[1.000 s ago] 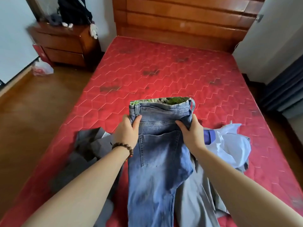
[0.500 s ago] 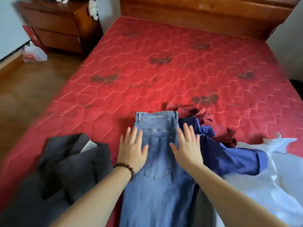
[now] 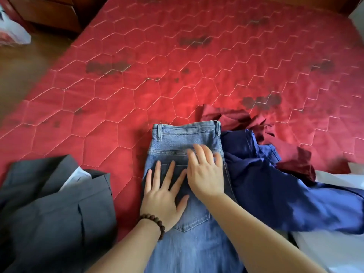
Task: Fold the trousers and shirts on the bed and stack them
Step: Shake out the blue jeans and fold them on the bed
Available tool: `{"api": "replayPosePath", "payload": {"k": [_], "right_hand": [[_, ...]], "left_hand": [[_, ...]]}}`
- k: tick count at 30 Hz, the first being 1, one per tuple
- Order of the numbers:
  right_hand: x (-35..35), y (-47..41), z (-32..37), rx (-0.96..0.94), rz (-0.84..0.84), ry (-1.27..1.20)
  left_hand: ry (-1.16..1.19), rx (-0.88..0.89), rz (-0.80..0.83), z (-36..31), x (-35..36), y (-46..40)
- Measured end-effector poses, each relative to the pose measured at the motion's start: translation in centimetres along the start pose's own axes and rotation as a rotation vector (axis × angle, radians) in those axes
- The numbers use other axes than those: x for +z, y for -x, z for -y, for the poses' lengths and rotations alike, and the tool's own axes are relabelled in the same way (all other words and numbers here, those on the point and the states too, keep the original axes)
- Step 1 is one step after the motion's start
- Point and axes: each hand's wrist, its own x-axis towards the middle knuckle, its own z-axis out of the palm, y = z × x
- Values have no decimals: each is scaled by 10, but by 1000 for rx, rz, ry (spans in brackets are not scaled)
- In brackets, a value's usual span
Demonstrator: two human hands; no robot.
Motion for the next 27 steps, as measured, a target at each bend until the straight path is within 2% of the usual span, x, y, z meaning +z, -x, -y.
{"api": "replayPosePath", "payload": {"k": [2,5,8,10,12,13,14,16,18,21,24,27], "right_hand": [[7,-25,3,-176,58,-17],[19,-44,-2,-332,287,-5],[22,-51,-17,-252,264,168],[20,-56,-35,-68,220,283],[14,-64,-51,159,211,317],[13,-67,-52,214,194,329],[13,-69,-46,188,154,330],[17,-69,-26,-26,99,203],[27,-62,-6,-207,188,79],[36,-58,-3,-153,383,24],[29,-62,-3,-141,435,13],[11,-81,6,-96,363,-65]], "left_hand": [[-3,-6,16,0,0,0],[-7,-10,22,0,3,-1],[-18,-11,31,0,1,-2],[-24,-6,26,0,1,-2],[-25,-3,39,0,0,-1],[-24,-2,44,0,0,-1],[-22,-5,46,-1,0,-1],[-15,-11,55,-1,-1,-1],[0,-13,54,0,-3,-2],[59,15,71,-2,-9,-4],[131,43,6,21,-20,1],[133,-239,-26,70,-28,17]]}}
